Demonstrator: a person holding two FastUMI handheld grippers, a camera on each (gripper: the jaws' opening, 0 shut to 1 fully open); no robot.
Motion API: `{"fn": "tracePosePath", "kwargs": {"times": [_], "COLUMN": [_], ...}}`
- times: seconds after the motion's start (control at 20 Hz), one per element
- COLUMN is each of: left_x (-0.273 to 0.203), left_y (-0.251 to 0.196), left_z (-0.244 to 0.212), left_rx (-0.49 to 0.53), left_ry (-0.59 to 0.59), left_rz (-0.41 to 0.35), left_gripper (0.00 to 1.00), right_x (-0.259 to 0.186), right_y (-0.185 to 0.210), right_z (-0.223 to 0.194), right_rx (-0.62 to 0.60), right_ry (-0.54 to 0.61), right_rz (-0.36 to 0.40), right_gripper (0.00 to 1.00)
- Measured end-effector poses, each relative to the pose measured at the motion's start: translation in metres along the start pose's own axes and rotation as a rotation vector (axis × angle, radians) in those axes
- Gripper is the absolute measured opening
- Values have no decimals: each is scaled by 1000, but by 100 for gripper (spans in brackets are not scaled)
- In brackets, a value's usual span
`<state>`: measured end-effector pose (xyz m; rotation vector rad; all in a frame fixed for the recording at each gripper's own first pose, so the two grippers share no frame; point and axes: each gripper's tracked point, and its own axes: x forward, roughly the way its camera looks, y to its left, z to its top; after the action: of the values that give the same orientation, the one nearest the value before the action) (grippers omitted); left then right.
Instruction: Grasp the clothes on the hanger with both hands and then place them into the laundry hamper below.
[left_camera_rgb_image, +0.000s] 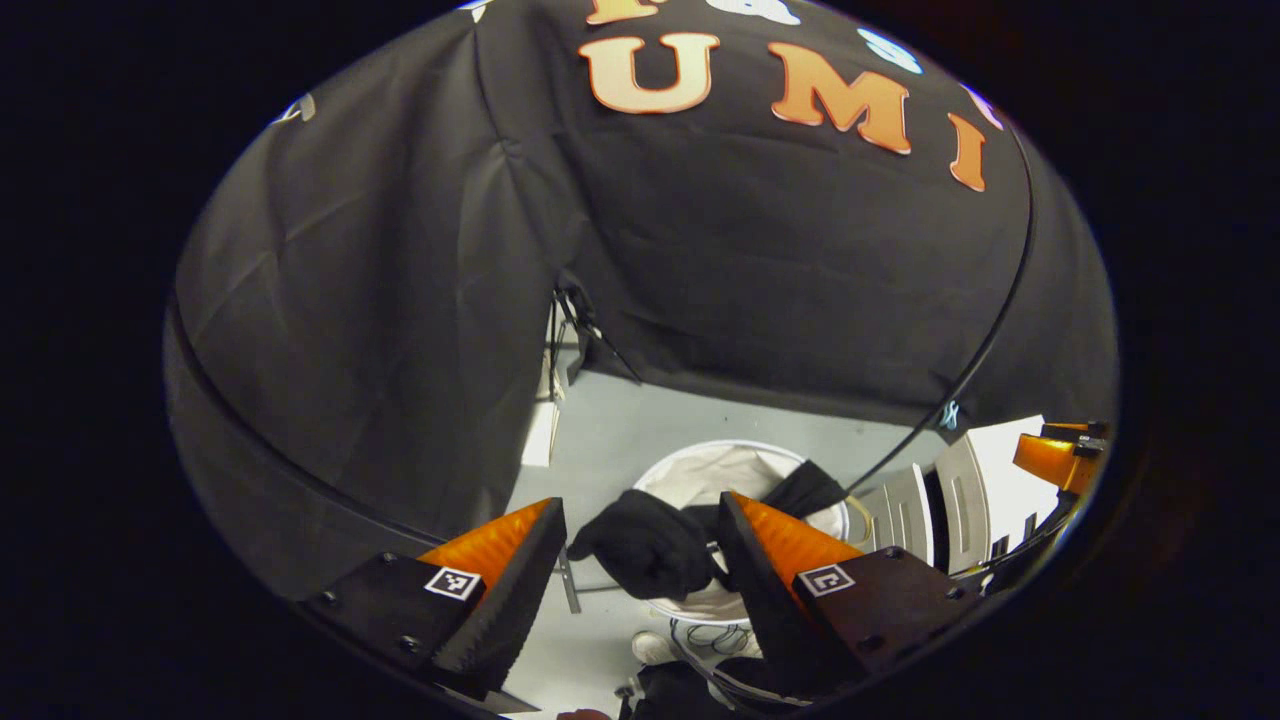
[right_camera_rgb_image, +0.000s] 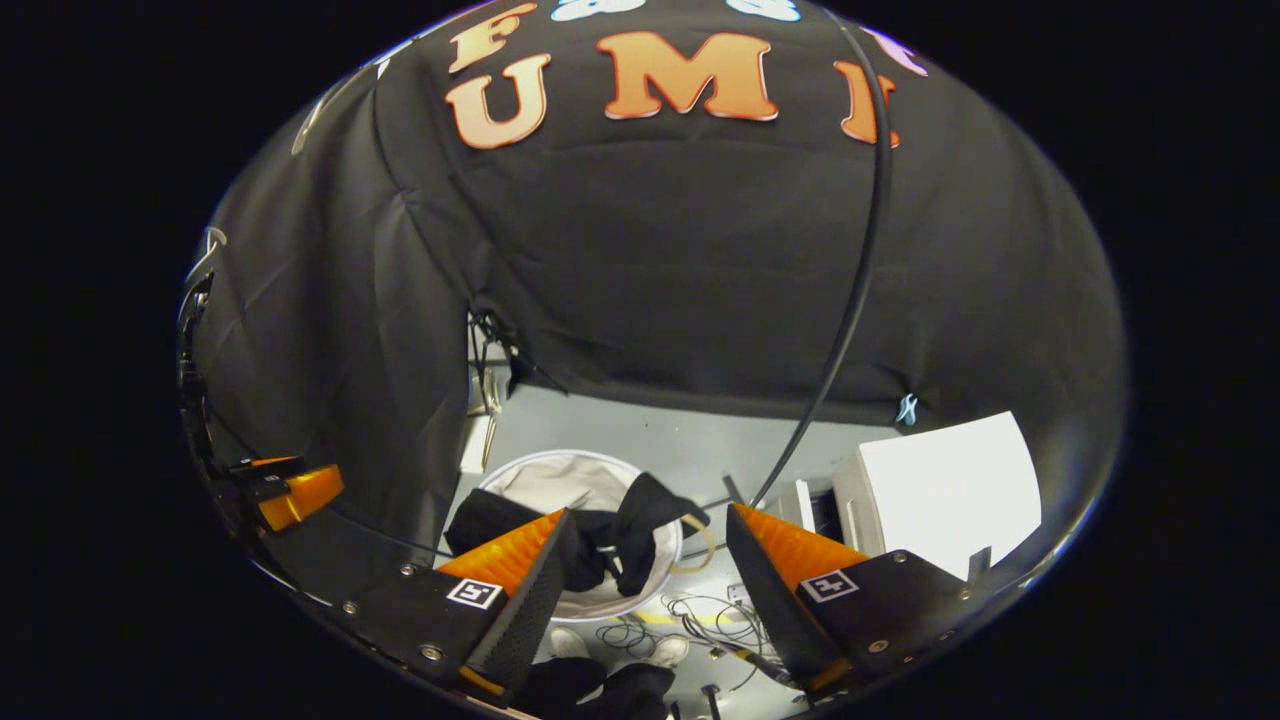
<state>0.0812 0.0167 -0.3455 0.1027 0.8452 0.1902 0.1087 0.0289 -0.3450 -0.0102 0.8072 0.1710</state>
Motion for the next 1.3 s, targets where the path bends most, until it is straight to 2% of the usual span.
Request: {"fn": "tracePosePath", "kwargs": {"times": [0.5, 0.65, 0.85, 0.9, 0.95, 1.1, 1.3], "left_x": [-96, -129, -187, -195, -205, -243, -264], "left_y": [21, 25, 33, 32, 35, 37, 49], "left_z": [130, 177, 237, 242, 252, 278, 294], "left_rx": [-41, -30, -20, -24, -29, -34, -37], "left_ry": [-318, -451, -616, -648, -670, -738, -802], "left_rz": [18, 26, 52, 57, 59, 63, 86], "left_gripper": [99, 99, 98, 99, 98, 96, 96], "right_x": [-99, -145, -183, -194, -208, -247, -268], "right_y": [-50, -60, -68, -70, -71, -77, -85], "right_z": [116, 151, 193, 203, 211, 229, 245], "right_rx": [14, -5, -28, -30, -34, -60, -53], "right_ry": [-256, -356, -477, -507, -538, -630, -700], "right_rz": [-37, -48, -73, -76, -80, -102, -109], "right_gripper": [92, 92, 92, 92, 100, 100, 100]}}
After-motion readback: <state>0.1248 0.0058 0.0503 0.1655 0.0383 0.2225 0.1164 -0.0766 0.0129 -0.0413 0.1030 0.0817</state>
